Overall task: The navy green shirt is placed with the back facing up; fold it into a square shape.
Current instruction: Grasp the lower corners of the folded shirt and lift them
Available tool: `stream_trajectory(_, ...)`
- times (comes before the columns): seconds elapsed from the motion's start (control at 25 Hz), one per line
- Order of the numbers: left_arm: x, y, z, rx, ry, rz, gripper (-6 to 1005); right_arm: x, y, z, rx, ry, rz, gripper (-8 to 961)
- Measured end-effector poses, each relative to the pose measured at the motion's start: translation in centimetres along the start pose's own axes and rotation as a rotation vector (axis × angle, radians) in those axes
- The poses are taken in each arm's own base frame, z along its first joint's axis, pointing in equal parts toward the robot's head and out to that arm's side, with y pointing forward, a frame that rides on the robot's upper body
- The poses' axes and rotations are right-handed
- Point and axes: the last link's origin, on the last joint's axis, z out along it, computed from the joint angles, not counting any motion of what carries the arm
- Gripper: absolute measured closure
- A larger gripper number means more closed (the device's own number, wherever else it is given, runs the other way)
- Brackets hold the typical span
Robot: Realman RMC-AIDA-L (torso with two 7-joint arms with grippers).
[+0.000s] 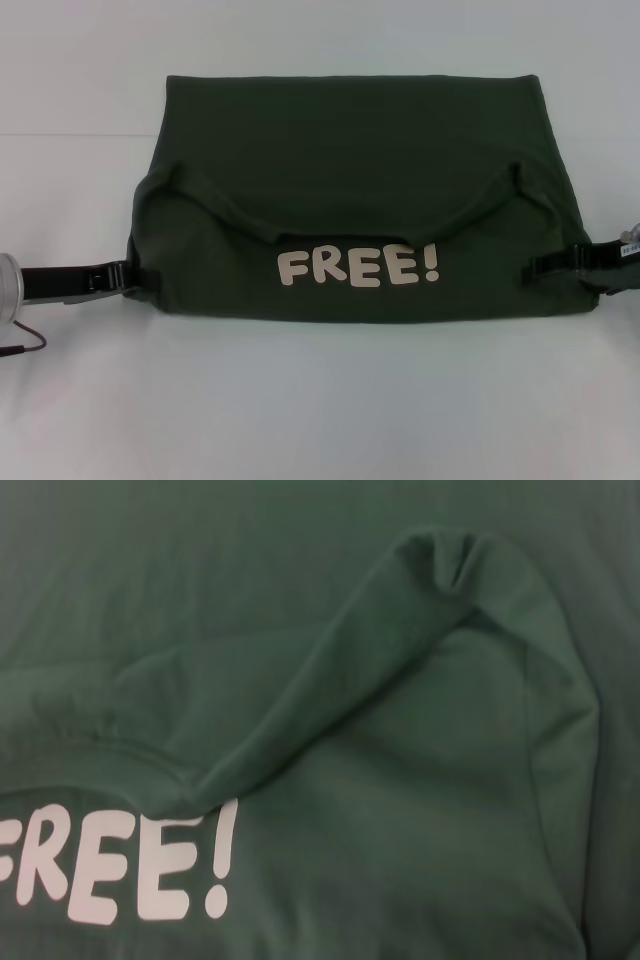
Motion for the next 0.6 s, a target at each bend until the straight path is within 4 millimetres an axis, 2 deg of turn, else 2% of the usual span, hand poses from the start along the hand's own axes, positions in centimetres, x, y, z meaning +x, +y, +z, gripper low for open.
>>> stream_trajectory(0.44,-0.02,0.05,0.02,-0.003,-0.002,0.001,968,0.20,-0.06,-0.07,-0.015,-0.022,-0.012,218)
stream_trajectory(0.6,0.09,0.20,0.13,-0.006,-0.002,0.003,968,0.24,-0.01,-0.07,-0.018,-0.020,-0.016,304)
